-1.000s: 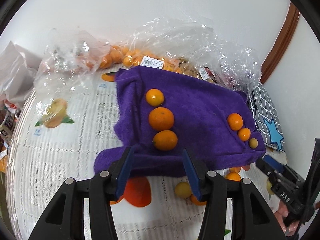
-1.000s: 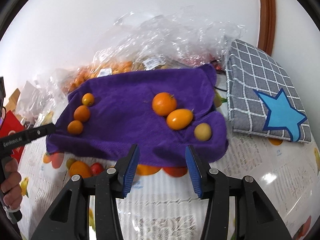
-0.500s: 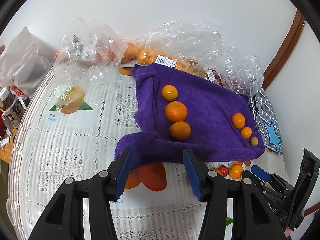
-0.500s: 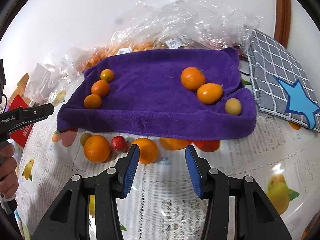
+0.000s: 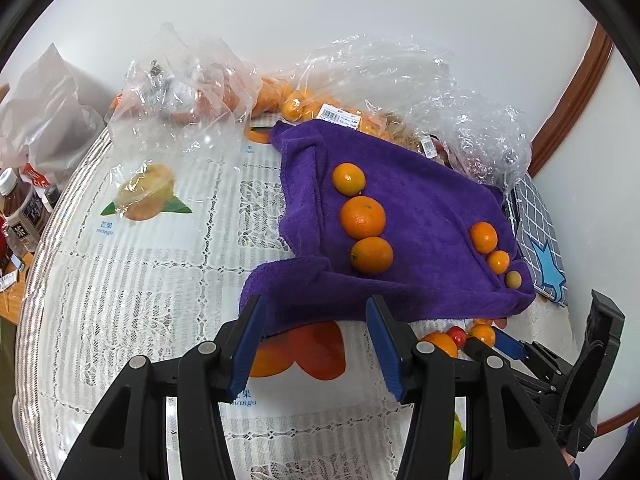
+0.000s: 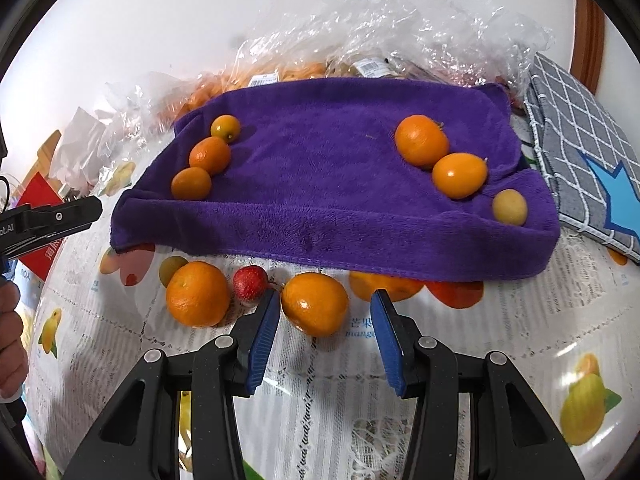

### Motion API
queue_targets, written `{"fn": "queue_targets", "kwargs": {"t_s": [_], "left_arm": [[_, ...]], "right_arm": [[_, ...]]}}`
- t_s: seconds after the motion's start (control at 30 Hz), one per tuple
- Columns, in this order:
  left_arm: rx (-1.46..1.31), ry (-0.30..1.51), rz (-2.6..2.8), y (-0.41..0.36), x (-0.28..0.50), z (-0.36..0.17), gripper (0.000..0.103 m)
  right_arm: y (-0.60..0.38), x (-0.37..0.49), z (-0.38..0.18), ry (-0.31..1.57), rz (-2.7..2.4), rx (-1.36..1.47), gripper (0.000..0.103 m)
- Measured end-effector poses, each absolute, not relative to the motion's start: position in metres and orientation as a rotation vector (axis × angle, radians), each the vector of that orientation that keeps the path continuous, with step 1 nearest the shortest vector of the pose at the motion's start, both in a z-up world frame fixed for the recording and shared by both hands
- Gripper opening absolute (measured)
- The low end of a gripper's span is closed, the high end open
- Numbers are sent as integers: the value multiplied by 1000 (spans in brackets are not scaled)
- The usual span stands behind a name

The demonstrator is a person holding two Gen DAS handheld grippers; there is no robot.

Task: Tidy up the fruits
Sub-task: 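Grasp an orange beside the towel with the right gripper, then carry the orange onto the towel with the right gripper while the left grasps a small yellow fruit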

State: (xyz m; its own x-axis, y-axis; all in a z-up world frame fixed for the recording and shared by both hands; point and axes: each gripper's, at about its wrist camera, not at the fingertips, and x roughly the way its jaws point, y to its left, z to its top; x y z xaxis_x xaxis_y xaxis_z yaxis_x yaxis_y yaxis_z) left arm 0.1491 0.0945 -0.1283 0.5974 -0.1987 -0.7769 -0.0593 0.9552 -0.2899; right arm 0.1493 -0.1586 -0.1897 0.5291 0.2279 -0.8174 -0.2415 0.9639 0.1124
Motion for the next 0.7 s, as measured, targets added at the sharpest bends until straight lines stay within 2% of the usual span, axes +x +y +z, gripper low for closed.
{"fn": "queue_targets", "kwargs": {"t_s": [0.07, 0.13, 0.7], "left_arm": [[-298, 936, -87, 92, 151, -130, 50], [-293, 940, -94, 89, 152, -131, 50], [-268, 997, -208, 38, 160, -153, 47]], "right_arm": [[-157, 151, -192, 974, 283, -18, 44], [-155, 151, -192, 966, 293, -28, 34], [-197, 134, -168, 912, 224, -1, 34]]}}
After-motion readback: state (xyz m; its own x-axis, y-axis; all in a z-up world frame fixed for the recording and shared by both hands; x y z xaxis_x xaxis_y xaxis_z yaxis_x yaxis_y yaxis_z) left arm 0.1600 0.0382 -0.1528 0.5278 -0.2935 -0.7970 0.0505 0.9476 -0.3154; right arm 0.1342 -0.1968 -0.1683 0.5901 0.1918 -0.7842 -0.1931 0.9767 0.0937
